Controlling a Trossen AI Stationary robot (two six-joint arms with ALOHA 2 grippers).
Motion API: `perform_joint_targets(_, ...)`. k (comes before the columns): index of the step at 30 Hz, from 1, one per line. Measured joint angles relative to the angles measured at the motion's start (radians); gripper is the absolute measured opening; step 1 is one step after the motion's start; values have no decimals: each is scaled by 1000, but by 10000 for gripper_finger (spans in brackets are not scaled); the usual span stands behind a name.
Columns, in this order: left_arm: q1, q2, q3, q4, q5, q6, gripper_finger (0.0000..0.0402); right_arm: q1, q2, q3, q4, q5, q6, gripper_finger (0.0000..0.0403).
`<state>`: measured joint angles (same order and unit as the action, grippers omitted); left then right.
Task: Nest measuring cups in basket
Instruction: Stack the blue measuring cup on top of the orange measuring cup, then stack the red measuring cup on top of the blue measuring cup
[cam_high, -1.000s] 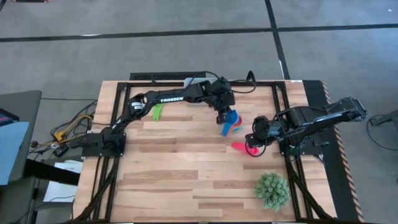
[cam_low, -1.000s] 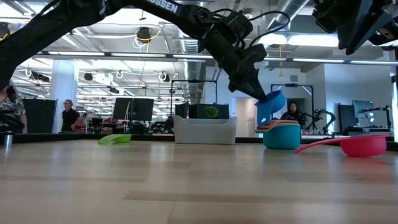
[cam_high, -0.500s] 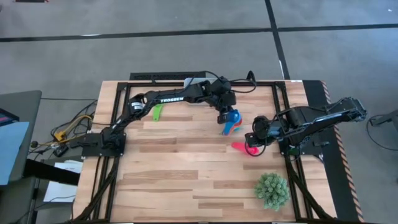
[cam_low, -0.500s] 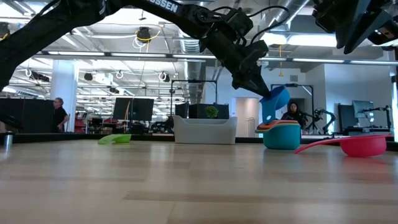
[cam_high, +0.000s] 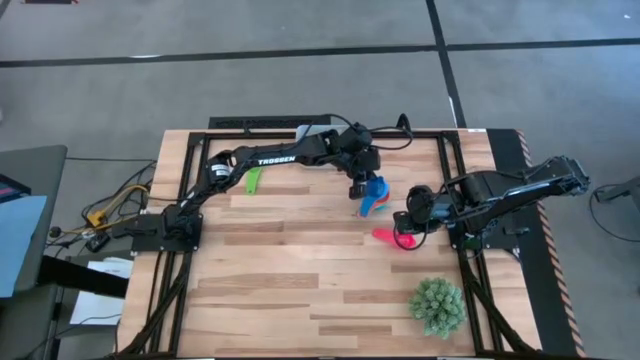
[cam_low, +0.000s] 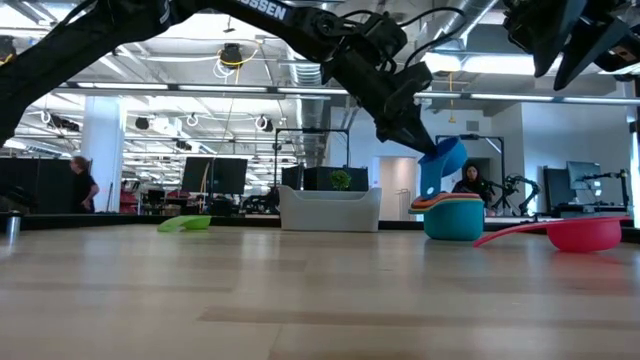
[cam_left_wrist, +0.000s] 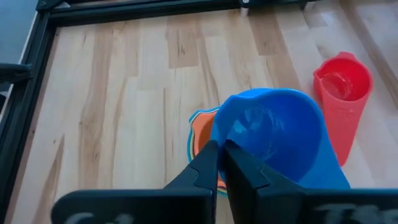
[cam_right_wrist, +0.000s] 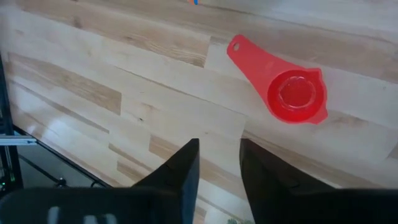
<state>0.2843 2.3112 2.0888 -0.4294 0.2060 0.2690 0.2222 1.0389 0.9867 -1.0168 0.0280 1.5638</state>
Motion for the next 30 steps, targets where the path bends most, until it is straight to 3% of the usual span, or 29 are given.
perform_joint_targets(11, -4, 0, 0, -2, -2, 7, 84, 0, 0, 0, 0, 0, 14, 196)
perform_joint_targets(18, 10, -23, -2, -60, -32, -44, 94, 0, 46, -4, -44, 51, 62, 180)
perform_joint_targets(22, 46, -40, -1, -161, 46, -127, 95, -18, 108, -53, -106, 31, 55, 165)
perform_joint_targets(30, 130, -84, -1, -266, 130, -168, 95, -77, 156, -239, -12, -29, -37, 157)
